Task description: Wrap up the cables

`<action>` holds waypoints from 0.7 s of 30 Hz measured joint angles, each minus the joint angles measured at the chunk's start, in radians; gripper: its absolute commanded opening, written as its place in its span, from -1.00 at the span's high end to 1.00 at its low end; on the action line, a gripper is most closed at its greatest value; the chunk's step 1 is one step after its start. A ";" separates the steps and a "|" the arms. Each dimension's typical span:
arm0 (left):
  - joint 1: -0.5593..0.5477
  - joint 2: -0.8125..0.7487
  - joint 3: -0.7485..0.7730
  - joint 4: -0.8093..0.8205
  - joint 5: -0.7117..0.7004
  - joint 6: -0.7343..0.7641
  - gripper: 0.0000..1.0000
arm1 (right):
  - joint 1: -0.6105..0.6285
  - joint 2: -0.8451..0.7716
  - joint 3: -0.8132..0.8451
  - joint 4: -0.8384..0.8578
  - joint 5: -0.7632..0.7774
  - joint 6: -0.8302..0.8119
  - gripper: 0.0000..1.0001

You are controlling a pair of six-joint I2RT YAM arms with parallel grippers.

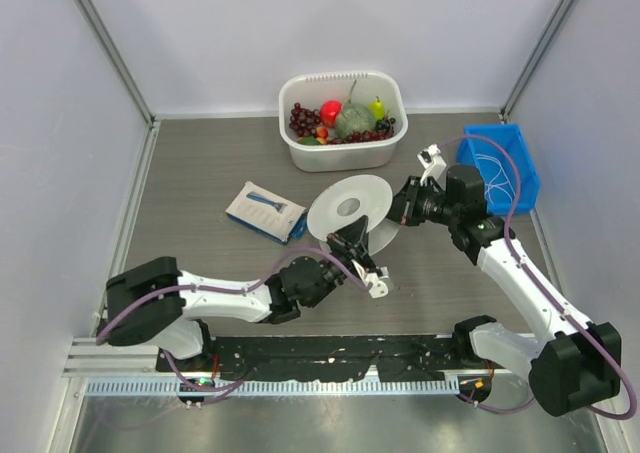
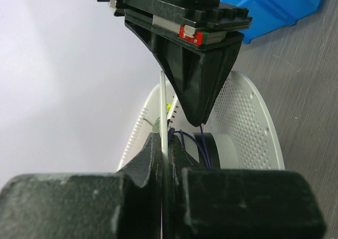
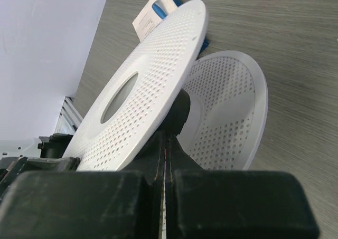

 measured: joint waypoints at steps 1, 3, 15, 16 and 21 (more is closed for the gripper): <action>-0.003 0.026 0.000 0.030 -0.004 0.014 1.00 | -0.015 0.002 -0.013 0.011 -0.012 0.006 0.99; -0.006 0.077 0.000 0.086 -0.010 0.033 1.00 | -0.041 0.008 -0.040 0.041 -0.032 0.013 0.99; -0.006 0.408 0.017 0.303 -0.007 0.185 1.00 | -0.174 0.169 -0.211 0.222 -0.129 0.051 0.99; -0.004 0.426 0.024 0.309 -0.008 0.193 1.00 | -0.180 0.187 -0.218 0.243 -0.133 0.056 0.99; 0.020 0.487 0.063 0.318 0.004 0.208 1.00 | -0.200 0.298 -0.230 0.373 -0.153 0.066 0.99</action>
